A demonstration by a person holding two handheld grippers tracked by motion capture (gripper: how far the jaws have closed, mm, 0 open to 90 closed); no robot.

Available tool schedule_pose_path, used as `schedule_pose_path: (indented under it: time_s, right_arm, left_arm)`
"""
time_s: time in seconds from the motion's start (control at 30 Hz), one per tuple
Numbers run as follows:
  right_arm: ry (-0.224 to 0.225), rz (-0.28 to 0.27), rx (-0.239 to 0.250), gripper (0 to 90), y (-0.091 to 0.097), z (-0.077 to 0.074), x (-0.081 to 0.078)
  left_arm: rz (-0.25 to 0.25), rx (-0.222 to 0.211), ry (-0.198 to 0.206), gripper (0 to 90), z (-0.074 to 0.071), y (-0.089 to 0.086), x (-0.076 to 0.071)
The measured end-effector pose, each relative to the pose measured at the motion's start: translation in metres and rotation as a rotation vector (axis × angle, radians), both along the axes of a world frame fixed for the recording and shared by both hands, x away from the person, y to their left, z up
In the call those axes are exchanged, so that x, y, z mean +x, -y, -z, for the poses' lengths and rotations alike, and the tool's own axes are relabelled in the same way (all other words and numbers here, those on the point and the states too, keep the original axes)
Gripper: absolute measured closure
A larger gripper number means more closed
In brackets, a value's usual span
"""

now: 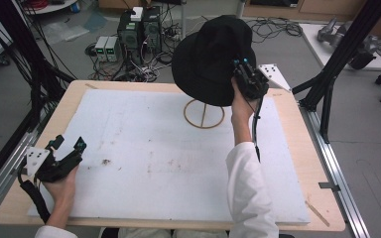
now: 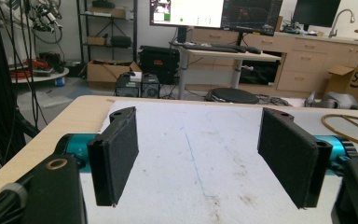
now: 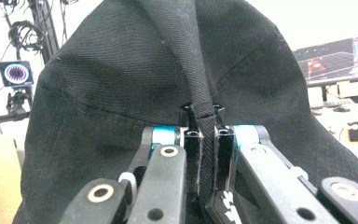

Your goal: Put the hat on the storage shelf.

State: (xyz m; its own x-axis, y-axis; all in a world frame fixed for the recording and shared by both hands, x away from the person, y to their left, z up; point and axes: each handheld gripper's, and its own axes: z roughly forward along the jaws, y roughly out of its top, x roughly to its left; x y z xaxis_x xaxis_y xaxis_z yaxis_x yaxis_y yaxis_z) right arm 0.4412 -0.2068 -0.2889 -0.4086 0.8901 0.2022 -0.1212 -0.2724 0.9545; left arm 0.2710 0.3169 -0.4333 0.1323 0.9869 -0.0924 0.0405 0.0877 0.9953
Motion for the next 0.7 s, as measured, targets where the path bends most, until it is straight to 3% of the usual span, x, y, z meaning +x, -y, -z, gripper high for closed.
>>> schedule_pose_path:
  time_s: [0.13, 0.27, 0.7]
  right_arm:
    - [-0.002, -0.008, -0.025, 87.1, -0.006, 0.002, 0.002]
    - [-0.047, -0.018, -0.086, 87.0, -0.016, 0.009, 0.008]
    - [-0.09, -0.034, -0.1, 86.8, -0.023, 0.019, 0.013]
  left_arm:
    - [0.002, 0.001, -0.002, 29.0, 0.0, 0.0, -0.001]
    - [0.001, -0.004, 0.002, 28.9, -0.001, 0.0, -0.001]
    - [-0.008, -0.023, 0.002, 28.9, 0.0, -0.004, -0.003]
